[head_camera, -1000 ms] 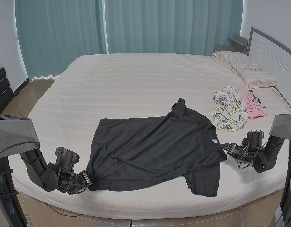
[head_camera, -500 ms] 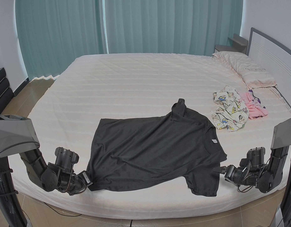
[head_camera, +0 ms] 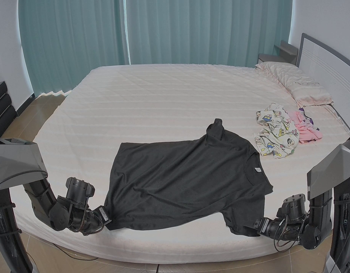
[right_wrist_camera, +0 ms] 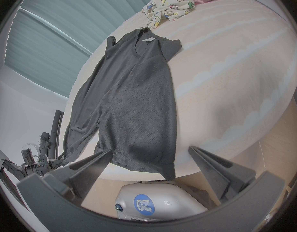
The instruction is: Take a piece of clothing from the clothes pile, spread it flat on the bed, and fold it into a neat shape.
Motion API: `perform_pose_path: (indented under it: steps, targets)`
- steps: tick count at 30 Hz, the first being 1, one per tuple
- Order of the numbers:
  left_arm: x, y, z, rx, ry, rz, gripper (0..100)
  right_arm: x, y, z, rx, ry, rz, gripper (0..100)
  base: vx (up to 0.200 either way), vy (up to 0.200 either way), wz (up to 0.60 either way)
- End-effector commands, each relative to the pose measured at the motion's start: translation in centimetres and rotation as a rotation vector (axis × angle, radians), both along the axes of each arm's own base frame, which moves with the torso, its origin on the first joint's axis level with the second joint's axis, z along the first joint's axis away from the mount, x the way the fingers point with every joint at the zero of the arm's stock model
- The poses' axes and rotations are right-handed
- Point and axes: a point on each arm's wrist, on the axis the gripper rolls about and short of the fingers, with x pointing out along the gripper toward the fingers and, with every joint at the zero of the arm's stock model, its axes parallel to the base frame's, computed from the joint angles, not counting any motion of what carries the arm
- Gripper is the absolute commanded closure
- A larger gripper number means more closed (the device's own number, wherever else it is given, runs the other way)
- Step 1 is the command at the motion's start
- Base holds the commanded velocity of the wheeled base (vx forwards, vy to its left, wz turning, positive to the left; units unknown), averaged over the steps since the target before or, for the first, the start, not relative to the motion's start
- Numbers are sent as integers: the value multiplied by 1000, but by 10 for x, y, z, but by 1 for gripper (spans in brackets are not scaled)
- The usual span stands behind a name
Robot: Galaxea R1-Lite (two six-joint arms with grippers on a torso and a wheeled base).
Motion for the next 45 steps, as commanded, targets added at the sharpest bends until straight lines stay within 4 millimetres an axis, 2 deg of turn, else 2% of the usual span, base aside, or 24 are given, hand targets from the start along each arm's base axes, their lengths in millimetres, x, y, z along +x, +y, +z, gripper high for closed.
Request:
perform_pose_path:
  steps: [1, 2, 3, 7, 14, 18, 27, 38, 45]
  targets:
    - [0, 0, 0, -1, -1, 0, 100, -3, 5, -5, -6, 20, 17, 0, 0, 0, 0]
    - [0, 0, 0, 1, -1, 0, 100, -3, 5, -5, -13, 19, 14, 0, 0, 0, 0]
    - [0, 0, 0, -1, -1, 0, 100, -3, 5, -6, -20, 21, 9, 100, 0, 0, 0]
    - [0, 0, 0, 1, -1, 0, 100, -6, 4, -4, -27, 25, 8, 100, 0, 0, 0]
    - [-1, 0, 0, 1, 0, 0, 100, -24, -6, 4, -41, 68, -6, 100, 0, 0, 0]
    - [-4, 1, 0, 4, 9, -1, 100, -24, -11, 11, -42, 57, -21, 100, 0, 0, 0]
    - [-21, 4, 9, 42, 5, -44, 100, -43, -20, 21, -141, 189, 47, 100, 0, 0, 0]
    - [-33, 6, 0, 112, 53, -98, 100, -58, -20, 14, -213, 322, 119, 100, 0, 0, 0]
    - [-39, 4, -10, 167, 96, -127, 100, -61, -14, 13, -224, 330, 157, 100, 0, 0, 0]
